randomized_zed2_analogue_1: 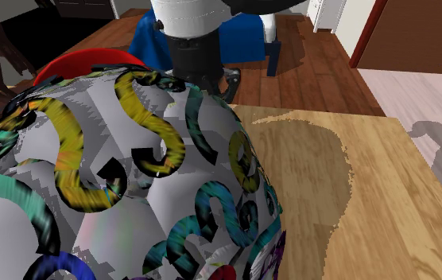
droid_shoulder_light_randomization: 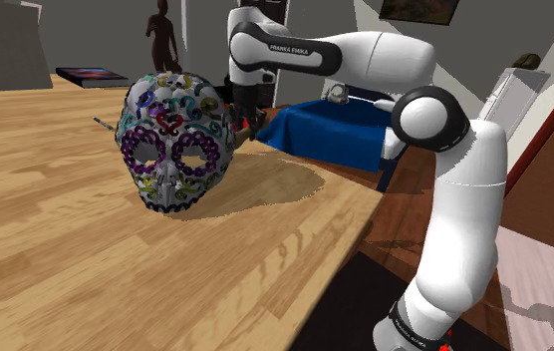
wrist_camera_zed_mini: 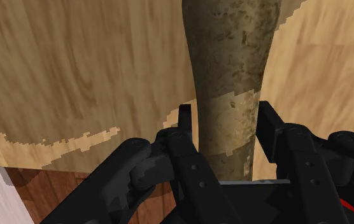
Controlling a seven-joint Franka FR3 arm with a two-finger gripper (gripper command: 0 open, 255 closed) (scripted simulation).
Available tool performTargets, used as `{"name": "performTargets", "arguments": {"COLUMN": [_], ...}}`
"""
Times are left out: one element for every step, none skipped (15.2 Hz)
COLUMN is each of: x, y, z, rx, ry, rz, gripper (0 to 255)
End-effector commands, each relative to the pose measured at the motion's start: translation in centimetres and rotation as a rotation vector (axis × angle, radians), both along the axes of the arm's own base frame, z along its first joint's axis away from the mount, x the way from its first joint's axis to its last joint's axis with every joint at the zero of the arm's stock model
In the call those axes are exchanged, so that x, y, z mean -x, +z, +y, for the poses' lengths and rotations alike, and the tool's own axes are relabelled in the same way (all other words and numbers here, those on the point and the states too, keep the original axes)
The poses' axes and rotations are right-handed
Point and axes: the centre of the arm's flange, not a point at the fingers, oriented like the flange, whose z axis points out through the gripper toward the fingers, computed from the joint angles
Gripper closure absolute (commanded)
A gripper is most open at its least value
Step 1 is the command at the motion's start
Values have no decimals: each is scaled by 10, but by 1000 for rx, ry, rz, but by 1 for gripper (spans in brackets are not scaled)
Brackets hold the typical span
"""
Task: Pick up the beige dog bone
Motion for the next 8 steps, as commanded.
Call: {"name": "performTargets", "arguments": {"x": [-1, -1, -1, -1, -1, -1, -1, -1], "y": [12, 17, 22, 28, 33, 38, 39, 39], "z": [0, 0, 0, 0, 0, 0, 0, 0], "rx": [-1, -1, -1, -1, -1, -1, -1, -1], "ry": [1, 1, 1, 1, 1, 1, 1, 1], "rz": [0, 0, 0, 0, 0, 0, 0, 0], "gripper": [255, 255, 255, 255, 255, 255, 255, 255]}}
